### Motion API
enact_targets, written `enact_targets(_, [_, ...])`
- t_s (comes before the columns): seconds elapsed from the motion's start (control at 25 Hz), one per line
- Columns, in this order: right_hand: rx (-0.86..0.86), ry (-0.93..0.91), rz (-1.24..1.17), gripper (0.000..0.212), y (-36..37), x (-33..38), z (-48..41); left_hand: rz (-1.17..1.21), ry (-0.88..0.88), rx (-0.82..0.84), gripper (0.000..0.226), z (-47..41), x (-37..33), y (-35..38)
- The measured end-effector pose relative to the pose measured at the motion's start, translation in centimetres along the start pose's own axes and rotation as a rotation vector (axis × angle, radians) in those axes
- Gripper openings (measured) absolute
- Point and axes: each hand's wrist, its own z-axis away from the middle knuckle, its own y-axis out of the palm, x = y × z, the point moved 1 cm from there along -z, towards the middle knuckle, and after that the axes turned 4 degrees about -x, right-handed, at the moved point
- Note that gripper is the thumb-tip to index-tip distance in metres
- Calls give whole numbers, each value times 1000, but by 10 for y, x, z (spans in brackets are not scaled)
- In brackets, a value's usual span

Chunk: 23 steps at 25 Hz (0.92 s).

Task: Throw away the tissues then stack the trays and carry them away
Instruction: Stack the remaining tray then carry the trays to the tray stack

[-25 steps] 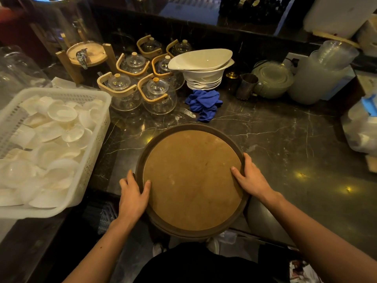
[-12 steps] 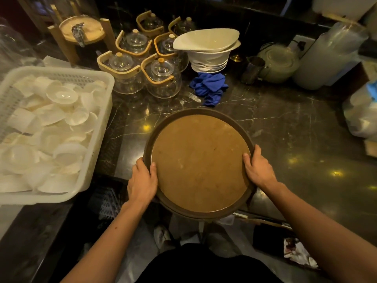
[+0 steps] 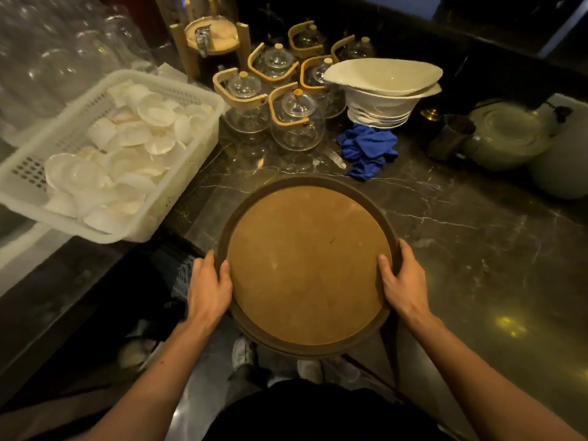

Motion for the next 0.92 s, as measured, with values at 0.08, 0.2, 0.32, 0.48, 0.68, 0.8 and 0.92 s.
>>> enact_targets(0.08, [62, -75, -9, 66, -2, 6, -10, 10, -55, -92, 34, 22, 5, -6])
enact_targets(0.2, [148, -209, -39, 67, 3, 27, -16, 18, -106, -227, 30, 61, 17, -23])
enact_targets(0.32, [239, -336, -62, 67, 15, 56, -7, 40, -194, -369, 27, 106, 37, -50])
enact_targets(0.48, [382, -495, -122, 68, 39, 99, 28, 62, -311, -580, 21, 176, 65, -90])
enact_targets(0.68, [519, -747, -196, 64, 73, 145, 115, 74, -452, -804, 25, 284, 110, -133])
enact_targets(0.8, [609, -877, -244, 55, 92, 162, 189, 56, -597, -914, 31, 357, 146, -154])
enact_targets(0.92, [703, -945, -229, 54, 111, 172, 273, 12, -719, -999, 28, 435, 183, -177])
